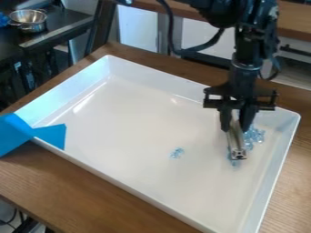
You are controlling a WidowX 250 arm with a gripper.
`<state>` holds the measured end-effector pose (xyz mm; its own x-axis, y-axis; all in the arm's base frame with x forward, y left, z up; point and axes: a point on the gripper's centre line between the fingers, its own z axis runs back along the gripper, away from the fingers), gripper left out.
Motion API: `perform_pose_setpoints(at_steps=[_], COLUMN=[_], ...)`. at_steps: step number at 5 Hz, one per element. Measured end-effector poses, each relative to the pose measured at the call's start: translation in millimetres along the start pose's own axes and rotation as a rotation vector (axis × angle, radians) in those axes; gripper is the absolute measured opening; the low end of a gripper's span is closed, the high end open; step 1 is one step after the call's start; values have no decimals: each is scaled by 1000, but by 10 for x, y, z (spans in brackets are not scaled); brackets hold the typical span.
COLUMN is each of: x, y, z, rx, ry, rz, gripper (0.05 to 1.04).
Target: Sweep into pile
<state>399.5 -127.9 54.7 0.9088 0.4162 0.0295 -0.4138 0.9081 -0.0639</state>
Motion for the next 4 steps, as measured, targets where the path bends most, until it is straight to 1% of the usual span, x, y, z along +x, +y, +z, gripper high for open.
perform_pose_setpoints(at_steps=[1, 2, 3, 4], x=[24, 42, -44, -95], y=[-96, -135, -189, -136], z=[0, 22, 64, 462], rx=[2, -7, -49, -140], ry=[7, 11, 44, 34], rz=[7, 18, 8, 10], gripper=[335, 335, 335, 335])
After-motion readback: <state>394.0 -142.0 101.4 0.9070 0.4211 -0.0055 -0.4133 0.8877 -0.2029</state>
